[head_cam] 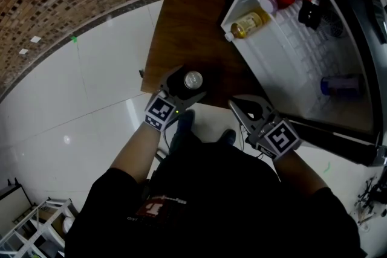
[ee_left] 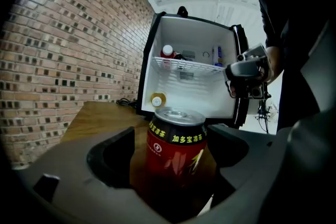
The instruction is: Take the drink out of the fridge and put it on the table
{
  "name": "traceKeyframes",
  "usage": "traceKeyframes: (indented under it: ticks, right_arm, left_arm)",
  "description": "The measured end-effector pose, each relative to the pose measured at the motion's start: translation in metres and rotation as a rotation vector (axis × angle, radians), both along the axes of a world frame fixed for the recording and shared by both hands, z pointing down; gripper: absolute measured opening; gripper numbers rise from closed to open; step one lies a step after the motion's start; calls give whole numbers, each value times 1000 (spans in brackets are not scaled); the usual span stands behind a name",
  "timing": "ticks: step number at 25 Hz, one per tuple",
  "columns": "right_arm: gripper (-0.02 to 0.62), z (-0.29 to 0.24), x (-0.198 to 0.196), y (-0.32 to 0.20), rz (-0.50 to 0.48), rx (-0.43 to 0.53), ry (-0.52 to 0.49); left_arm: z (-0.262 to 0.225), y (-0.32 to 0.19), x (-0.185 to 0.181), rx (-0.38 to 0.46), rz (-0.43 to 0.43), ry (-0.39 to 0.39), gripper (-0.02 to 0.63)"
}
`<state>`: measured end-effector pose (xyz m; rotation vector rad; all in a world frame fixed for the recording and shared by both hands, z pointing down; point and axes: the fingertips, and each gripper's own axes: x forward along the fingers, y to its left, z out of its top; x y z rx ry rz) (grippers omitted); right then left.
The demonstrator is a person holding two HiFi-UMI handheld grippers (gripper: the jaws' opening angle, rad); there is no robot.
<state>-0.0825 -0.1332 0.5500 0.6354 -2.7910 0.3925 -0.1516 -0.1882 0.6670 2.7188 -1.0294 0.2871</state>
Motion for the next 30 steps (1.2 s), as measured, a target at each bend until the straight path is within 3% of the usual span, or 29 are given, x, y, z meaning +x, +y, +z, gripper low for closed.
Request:
traceKeyframes:
  ticks: [4,7,10,15,20,25,30]
  right_arm:
    - [-11,-4,1,2,5,4,-2]
    - [-11,-12,1,3,2,19,-17]
    - [-11,-22,1,7,-8,32,-33]
    - [-11,-38,8,15,-6,31,-51]
    - [-11,-67,14,29,-7,53,-79]
    - [-11,-111,26,61,-11,140,-116]
    - [-11,-163,87,109,25,171,-138]
  left_arm:
    - [-16,11,-20,-8,-45,30,431]
    - [-47,26,-34,-6,-70,114,399]
    - [-84,54,-35,5,-36,187,254]
    - [-135,92,-5,8,52,288,2]
    - [-172,105,26,-9,121,328,0]
    - [-233,113,58,69,245,342,0]
    - [-281,135,118,51,337,347,0]
